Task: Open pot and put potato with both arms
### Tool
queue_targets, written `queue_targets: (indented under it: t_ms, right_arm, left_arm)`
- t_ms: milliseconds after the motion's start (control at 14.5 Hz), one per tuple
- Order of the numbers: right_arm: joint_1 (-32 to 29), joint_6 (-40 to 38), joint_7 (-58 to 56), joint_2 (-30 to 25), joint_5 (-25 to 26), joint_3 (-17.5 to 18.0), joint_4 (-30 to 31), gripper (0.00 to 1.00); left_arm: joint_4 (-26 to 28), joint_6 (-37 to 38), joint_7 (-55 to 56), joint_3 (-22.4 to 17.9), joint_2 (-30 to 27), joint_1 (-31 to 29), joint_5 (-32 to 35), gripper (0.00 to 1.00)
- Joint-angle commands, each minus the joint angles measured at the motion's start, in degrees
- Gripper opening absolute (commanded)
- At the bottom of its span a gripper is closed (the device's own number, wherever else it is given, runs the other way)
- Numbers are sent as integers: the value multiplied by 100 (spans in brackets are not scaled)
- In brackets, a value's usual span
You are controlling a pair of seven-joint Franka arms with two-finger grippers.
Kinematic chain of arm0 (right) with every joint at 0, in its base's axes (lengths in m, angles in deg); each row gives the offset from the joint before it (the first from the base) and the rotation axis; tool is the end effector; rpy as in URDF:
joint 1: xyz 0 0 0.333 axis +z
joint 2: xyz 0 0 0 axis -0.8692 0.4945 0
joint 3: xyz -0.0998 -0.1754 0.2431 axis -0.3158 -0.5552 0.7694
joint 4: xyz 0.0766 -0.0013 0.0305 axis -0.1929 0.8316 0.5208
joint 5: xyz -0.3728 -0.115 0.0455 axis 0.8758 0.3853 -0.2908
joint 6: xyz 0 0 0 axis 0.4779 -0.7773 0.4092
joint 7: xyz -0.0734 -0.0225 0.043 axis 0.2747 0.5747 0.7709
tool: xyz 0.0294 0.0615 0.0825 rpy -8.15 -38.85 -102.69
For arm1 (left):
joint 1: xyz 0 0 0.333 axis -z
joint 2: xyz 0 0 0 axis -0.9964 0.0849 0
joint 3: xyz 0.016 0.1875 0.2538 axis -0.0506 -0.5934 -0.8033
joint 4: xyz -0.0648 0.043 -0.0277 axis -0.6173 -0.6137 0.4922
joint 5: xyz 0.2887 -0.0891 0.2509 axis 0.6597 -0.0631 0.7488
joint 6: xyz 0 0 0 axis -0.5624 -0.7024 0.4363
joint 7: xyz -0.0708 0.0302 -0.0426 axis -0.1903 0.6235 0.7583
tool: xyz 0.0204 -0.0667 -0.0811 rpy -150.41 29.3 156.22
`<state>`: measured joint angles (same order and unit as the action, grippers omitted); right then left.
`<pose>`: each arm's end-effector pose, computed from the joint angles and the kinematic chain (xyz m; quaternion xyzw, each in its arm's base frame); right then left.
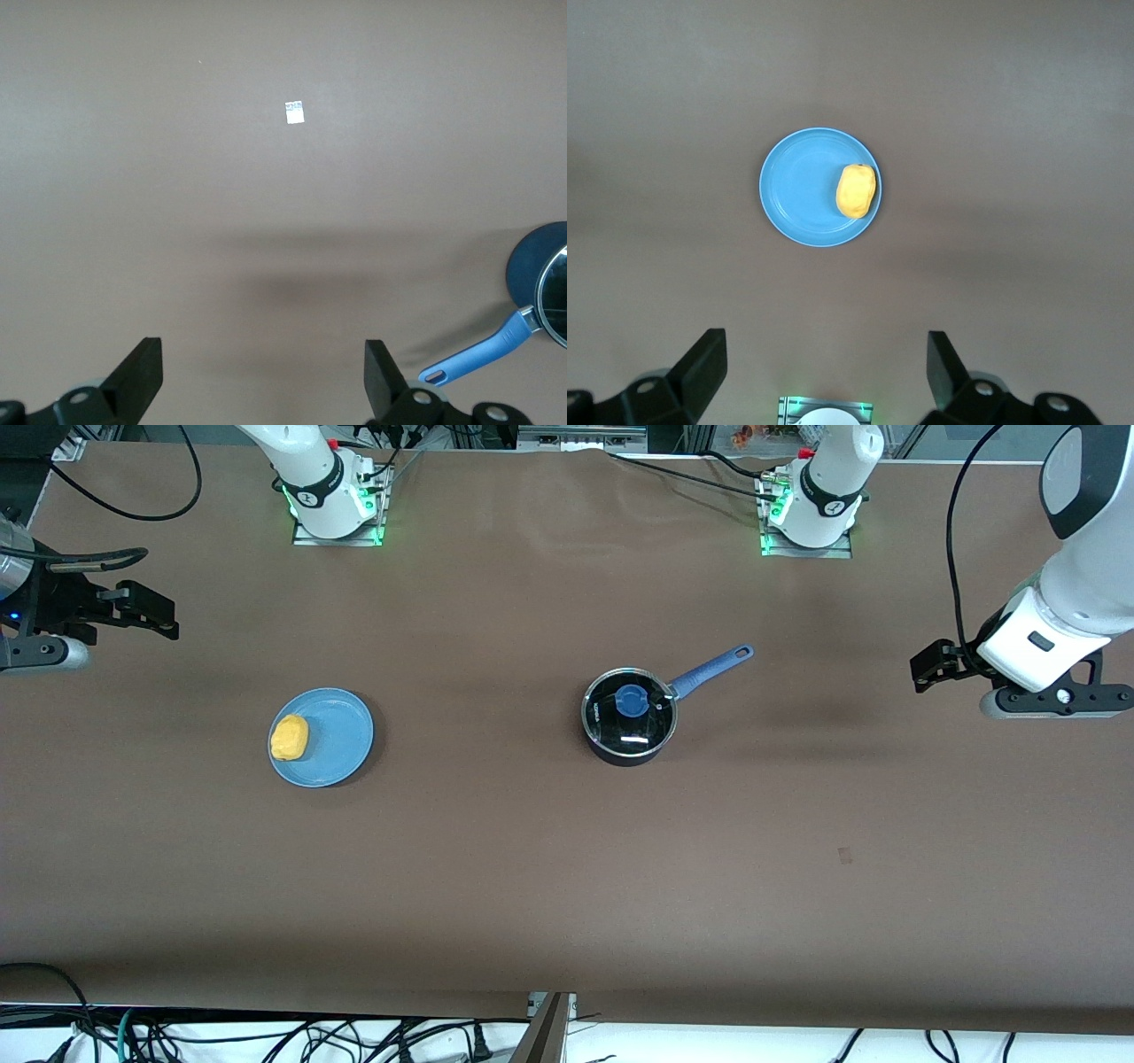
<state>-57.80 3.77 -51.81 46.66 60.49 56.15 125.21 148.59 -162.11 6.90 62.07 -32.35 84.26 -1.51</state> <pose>0.5724 0.0352 0.6162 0.9963 0.0497 -0.0671 0.0187 0.5772 -0.0444 0.5484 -0.9986 -0.0006 0.0268 0.0446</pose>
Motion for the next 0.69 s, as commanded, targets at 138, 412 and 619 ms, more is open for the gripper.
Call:
queue_targets:
  t_ms: [138, 412, 619]
  right_arm:
    - [-20, 6, 71, 15, -70, 24, -55, 100]
    - [-20, -3, 71, 15, -70, 24, -55, 100]
    - [-20, 6, 71, 15, -70, 24, -46, 100]
  left_arm:
    - [-212, 183, -140, 9, 107, -10, -9, 100]
    - [-466, 613, -105, 18, 203, 157, 0, 100]
    - [-450, 631, -34, 9, 186, 70, -131, 100]
